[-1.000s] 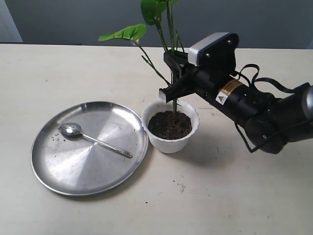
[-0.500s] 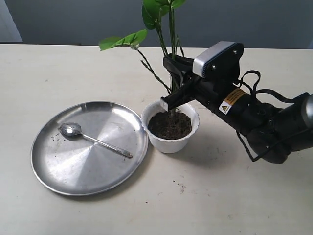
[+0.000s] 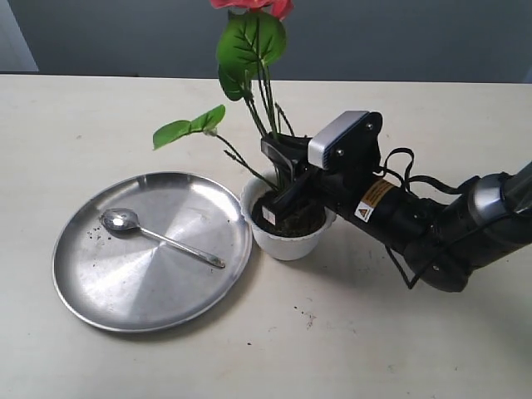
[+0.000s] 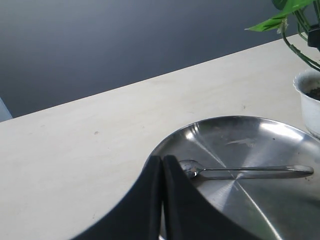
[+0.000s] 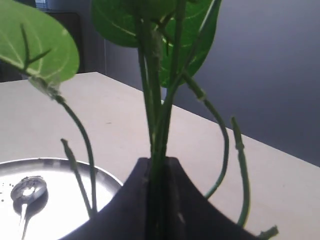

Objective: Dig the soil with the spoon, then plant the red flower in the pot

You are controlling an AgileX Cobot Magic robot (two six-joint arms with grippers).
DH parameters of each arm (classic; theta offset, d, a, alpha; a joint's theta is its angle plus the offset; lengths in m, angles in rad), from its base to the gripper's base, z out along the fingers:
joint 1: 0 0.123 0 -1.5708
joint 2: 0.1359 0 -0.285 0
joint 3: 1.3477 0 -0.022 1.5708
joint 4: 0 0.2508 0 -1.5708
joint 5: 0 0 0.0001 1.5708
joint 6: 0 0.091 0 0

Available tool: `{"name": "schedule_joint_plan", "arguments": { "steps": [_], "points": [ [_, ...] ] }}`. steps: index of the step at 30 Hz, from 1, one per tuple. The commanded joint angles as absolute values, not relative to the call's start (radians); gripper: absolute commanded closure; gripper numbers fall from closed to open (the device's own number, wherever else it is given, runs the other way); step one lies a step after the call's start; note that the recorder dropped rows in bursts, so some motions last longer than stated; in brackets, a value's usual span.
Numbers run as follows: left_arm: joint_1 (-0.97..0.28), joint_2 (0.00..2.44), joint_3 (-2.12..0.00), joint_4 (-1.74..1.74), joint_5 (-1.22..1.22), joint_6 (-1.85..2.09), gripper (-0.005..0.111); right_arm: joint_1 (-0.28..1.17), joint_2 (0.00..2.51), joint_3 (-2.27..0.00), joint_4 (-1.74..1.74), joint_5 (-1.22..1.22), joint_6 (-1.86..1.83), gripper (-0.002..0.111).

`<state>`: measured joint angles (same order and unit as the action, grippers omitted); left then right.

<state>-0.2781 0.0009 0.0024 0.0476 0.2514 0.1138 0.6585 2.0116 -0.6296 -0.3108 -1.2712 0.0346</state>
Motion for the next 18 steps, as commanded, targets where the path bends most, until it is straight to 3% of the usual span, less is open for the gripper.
{"name": "schedule_joint_plan", "arguments": {
  "steps": [1,18],
  "points": [
    [-0.283,0.000,0.000,0.039,0.238,0.112,0.106,0.659,2.023,-0.623,-0.359,-1.221,0.034,0.106],
    [-0.283,0.000,0.000,0.039,0.238,0.112,0.106,0.659,2.022,-0.584,-0.418,-1.221,0.012,0.106]
  ]
}}
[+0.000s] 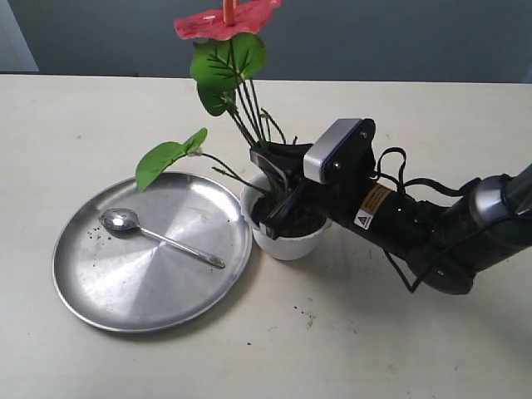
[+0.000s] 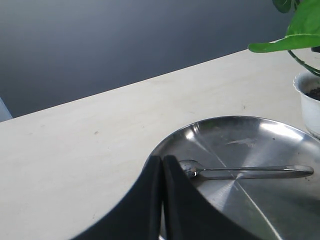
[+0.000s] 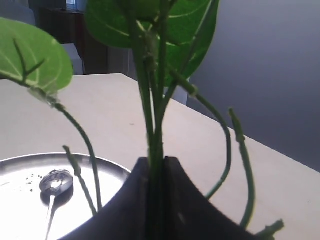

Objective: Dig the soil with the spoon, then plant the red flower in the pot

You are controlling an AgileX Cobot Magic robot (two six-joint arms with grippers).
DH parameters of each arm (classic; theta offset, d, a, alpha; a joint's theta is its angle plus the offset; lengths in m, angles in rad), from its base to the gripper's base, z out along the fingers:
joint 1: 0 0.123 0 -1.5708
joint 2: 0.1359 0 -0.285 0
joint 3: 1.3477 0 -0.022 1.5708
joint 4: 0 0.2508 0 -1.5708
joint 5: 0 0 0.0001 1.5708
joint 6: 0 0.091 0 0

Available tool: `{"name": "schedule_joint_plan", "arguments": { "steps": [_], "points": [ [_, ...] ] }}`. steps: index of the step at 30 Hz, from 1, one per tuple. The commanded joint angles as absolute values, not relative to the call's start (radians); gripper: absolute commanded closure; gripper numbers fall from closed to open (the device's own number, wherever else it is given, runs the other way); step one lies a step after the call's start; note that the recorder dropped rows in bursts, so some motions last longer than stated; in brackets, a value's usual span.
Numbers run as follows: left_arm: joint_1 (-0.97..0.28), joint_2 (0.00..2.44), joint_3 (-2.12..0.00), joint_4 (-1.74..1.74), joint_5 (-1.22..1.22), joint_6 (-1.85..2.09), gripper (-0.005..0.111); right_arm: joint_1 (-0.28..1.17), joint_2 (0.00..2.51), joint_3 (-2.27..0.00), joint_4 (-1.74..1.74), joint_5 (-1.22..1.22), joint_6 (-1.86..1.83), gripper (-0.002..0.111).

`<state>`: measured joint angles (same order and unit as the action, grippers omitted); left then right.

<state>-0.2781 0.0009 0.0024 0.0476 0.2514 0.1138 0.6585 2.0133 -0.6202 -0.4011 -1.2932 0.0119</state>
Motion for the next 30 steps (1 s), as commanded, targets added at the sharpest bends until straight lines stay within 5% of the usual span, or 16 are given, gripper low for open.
{"name": "schedule_joint_plan", "arguments": {
  "steps": [1,25,28,29,30],
  "points": [
    [-0.283,0.000,0.000,0.039,0.238,0.112,0.106,0.659,2.022,-0.577,-0.418,-1.221,0.012,0.106],
    [-0.283,0.000,0.000,0.039,0.238,0.112,0.106,0.659,2.006,-0.525,-0.442,-1.221,0.082,0.104],
    [-0.283,0.000,0.000,0.039,0.238,0.112,0.106,0.659,2.006,-0.525,-0.447,-1.221,0.089,0.080],
    [-0.283,0.000,0.000,0.039,0.238,0.112,0.106,0.659,2.006,-0.525,-0.441,-1.221,0.089,0.057],
    [-0.283,0.000,0.000,0.039,0.238,0.112,0.106,0.659,2.006,-0.525,-0.433,-1.221,0.078,0.046]
  ]
}}
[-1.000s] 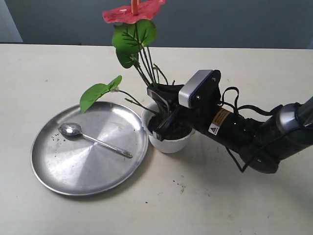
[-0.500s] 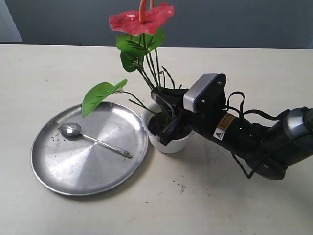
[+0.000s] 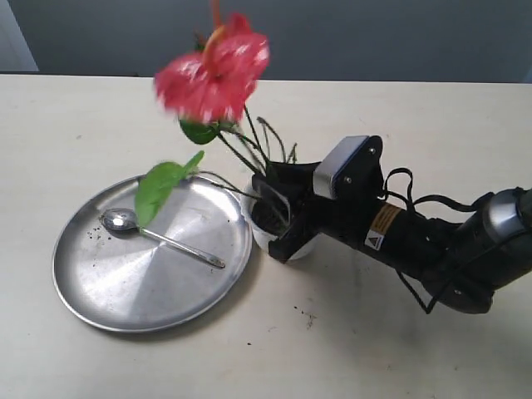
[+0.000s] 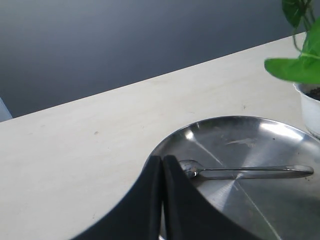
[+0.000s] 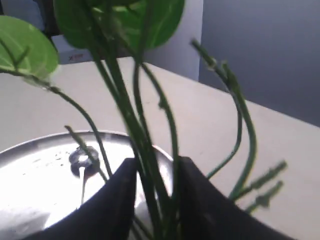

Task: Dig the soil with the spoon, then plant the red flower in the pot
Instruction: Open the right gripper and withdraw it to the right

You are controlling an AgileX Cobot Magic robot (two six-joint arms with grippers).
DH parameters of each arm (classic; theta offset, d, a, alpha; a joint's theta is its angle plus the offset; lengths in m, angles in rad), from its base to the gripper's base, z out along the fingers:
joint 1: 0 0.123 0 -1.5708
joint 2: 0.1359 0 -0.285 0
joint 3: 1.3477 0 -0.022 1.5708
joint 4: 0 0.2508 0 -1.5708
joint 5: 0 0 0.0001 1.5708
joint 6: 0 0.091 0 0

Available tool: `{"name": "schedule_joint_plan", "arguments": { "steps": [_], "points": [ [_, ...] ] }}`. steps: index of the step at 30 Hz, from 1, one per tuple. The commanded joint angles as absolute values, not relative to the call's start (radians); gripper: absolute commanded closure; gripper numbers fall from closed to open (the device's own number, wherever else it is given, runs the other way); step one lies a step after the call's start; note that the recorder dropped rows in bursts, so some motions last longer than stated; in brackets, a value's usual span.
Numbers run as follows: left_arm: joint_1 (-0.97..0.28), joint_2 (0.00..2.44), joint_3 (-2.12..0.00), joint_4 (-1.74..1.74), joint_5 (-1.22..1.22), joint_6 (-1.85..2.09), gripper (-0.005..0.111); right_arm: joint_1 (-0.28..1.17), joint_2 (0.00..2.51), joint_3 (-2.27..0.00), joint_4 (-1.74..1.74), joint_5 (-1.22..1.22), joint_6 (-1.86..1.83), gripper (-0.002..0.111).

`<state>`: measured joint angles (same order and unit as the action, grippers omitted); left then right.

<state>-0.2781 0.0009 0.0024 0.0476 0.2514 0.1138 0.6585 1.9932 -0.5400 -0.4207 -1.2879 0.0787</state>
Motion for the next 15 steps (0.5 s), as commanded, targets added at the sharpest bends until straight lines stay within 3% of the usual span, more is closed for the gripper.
{"name": "schedule_joint_plan", "arguments": {
  "steps": [1,5,10,15],
  "points": [
    [-0.283,0.000,0.000,0.039,0.238,0.112,0.106,0.659,2.006,-0.525,-0.416,-1.221,0.074,0.041],
    [-0.283,0.000,0.000,0.039,0.238,0.112,0.106,0.659,1.972,-0.525,-0.388,-1.221,0.085,0.061],
    [-0.283,0.000,0.000,0.039,0.238,0.112,0.106,0.659,1.904,-0.525,-0.353,-1.221,0.090,0.042],
    [-0.283,0.000,0.000,0.039,0.238,0.112,0.106,0.657,1.825,-0.502,-0.347,-1.221,0.082,0.040]
  ]
}}
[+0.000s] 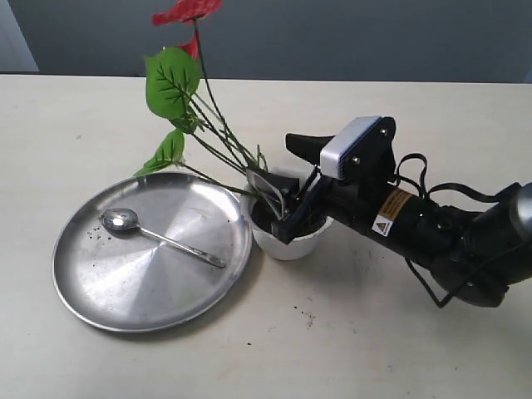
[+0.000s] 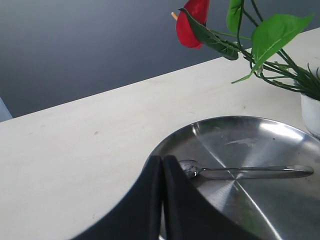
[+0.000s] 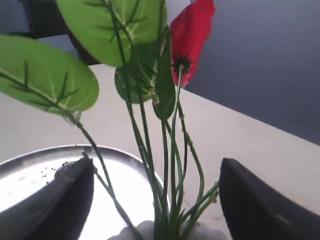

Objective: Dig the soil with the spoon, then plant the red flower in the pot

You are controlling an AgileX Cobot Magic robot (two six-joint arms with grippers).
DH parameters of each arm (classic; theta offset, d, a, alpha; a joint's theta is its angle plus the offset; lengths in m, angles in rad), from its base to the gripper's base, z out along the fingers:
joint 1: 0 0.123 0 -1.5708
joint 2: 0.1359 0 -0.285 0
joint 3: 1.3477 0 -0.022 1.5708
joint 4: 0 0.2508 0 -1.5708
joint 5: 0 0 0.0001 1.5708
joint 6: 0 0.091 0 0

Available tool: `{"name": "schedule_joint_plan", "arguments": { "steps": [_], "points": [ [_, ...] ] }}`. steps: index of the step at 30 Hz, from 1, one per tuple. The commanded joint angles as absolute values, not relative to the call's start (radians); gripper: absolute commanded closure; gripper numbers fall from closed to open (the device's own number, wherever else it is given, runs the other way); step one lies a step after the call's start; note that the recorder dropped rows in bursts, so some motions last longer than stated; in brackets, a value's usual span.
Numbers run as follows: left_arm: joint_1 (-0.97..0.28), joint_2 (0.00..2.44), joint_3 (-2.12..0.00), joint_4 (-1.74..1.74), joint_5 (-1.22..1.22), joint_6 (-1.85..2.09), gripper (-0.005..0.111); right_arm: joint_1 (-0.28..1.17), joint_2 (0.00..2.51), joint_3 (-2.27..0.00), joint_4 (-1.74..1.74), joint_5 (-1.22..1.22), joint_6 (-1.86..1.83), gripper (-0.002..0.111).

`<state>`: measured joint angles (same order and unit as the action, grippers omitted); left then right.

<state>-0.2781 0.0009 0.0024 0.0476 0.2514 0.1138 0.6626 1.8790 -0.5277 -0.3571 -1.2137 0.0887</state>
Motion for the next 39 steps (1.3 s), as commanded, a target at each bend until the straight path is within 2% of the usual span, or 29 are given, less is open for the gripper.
{"name": "schedule_joint_plan", "arguments": {
  "steps": [1,8,12,20,24,27,39],
  "points": [
    [-0.283,0.000,0.000,0.039,0.238,0.112,0.106,0.653,1.809,-0.491,-0.345,-1.221,0.081,0.040],
    [-0.283,0.000,0.000,0.039,0.238,0.112,0.106,0.628,1.664,-0.333,-0.326,-1.216,0.079,0.040],
    [-0.283,0.000,0.000,0.039,0.238,0.112,0.106,0.628,1.543,-0.200,-0.319,-1.221,0.079,0.047],
    [-0.283,0.000,0.000,0.039,0.238,0.112,0.106,0.628,1.223,0.000,-0.388,-1.221,0.321,0.086],
    [-0.283,0.000,0.000,0.039,0.238,0.112,0.106,0.628,1.063,0.000,-0.406,-1.209,0.808,0.100],
    [-0.283,0.000,0.000,0.039,0.238,0.112,0.106,0.628,0.952,0.000,-0.341,-1.199,0.995,0.100],
    [-0.283,0.000,0.000,0.039,0.238,0.112,0.106,0.628,0.830,0.000,-0.312,-1.220,0.995,0.100]
  ]
}}
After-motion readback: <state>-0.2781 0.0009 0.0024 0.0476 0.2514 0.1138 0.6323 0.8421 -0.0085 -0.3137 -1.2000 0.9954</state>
